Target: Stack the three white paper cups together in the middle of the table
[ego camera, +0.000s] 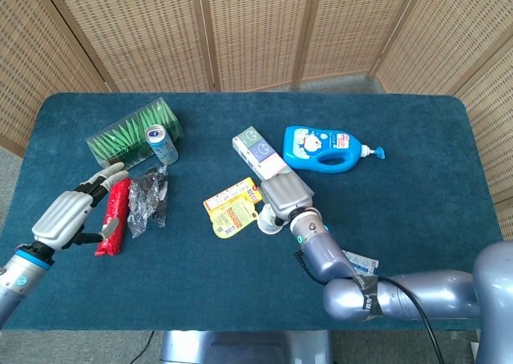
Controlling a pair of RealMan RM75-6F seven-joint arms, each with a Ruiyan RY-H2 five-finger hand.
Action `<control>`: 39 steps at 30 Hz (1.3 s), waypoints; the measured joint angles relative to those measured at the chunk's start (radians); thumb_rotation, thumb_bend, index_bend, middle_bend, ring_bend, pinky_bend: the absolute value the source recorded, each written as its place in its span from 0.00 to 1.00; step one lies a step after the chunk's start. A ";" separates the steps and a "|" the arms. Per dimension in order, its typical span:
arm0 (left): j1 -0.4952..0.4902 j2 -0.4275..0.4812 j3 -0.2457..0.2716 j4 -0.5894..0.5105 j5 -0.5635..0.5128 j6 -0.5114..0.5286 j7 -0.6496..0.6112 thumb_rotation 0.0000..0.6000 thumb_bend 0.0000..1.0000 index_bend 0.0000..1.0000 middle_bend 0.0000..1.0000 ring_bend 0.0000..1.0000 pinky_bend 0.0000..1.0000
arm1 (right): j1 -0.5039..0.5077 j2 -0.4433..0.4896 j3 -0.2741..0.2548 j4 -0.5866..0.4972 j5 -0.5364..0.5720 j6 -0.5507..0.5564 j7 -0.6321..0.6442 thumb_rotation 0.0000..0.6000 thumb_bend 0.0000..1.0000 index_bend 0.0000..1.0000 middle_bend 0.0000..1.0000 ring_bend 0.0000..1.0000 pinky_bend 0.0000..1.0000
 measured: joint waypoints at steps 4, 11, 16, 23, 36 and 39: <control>0.000 -0.001 0.001 0.006 0.005 0.001 -0.008 1.00 0.51 0.00 0.00 0.00 0.20 | 0.017 -0.011 0.000 0.007 0.021 0.003 -0.008 1.00 0.27 0.46 0.43 0.32 0.70; -0.003 -0.007 0.000 0.019 0.012 0.001 -0.023 1.00 0.51 0.00 0.00 0.00 0.20 | 0.043 -0.028 0.003 0.019 0.047 0.011 -0.017 1.00 0.27 0.46 0.43 0.32 0.70; -0.001 -0.010 0.004 0.030 0.016 0.002 -0.035 1.00 0.50 0.00 0.00 0.00 0.20 | 0.054 -0.043 -0.002 0.038 0.065 0.012 -0.025 1.00 0.27 0.46 0.43 0.32 0.70; 0.005 -0.013 0.009 0.049 0.021 0.009 -0.057 1.00 0.50 0.00 0.00 0.00 0.20 | 0.059 -0.061 -0.010 0.061 0.071 0.001 -0.022 1.00 0.26 0.46 0.43 0.32 0.70; 0.005 -0.019 0.013 0.053 0.032 0.013 -0.067 1.00 0.51 0.00 0.00 0.00 0.20 | 0.068 -0.048 -0.023 0.033 0.124 -0.006 -0.033 1.00 0.20 0.21 0.26 0.14 0.60; 0.006 -0.020 0.013 0.053 0.032 0.015 -0.070 1.00 0.50 0.00 0.00 0.00 0.20 | 0.070 -0.033 -0.021 0.017 0.126 0.002 -0.031 1.00 0.20 0.21 0.26 0.14 0.60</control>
